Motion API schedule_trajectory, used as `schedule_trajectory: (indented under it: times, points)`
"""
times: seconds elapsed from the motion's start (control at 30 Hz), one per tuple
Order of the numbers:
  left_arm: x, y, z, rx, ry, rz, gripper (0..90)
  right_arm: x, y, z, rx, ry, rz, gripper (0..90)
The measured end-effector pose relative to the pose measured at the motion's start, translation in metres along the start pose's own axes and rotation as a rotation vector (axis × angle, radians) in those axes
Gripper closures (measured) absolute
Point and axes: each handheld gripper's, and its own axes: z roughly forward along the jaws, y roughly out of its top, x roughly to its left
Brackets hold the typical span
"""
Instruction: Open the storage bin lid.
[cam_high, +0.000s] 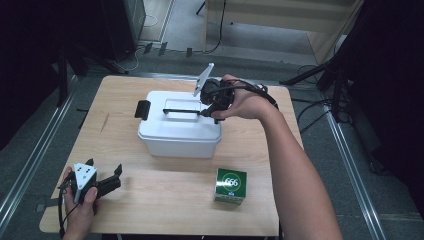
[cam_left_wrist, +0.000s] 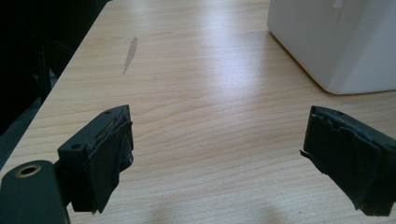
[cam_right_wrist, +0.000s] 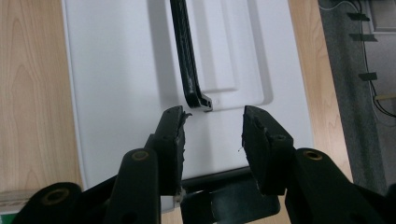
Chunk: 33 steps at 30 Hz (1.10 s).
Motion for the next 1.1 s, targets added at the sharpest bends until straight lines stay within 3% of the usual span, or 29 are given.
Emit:
schedule_trajectory:
  times: [0.23,0.4,0.77,0.87,1.1]
  points:
    - [-0.001,0.0,0.0,0.001,0.0,-0.003,9.0,-0.001,0.012,0.006,0.021,-0.004,-0.033,64.8]
    - [0.0,0.0,0.0,0.001,-0.002,-0.003,9.0,0.003,0.022,0.01,0.03,0.019,-0.076,70.7]
    - [0.0,0.0,0.0,-0.001,-0.005,-0.004,9.0,0.01,0.045,0.021,0.067,0.013,-0.098,76.0]
    - [0.0,0.0,0.0,0.0,-0.006,-0.002,9.0,0.009,0.049,0.024,0.07,0.034,-0.118,77.4]
    - [0.0,0.0,0.0,0.001,-0.007,-0.003,9.0,0.012,0.054,0.03,0.074,0.0,-0.13,82.1]
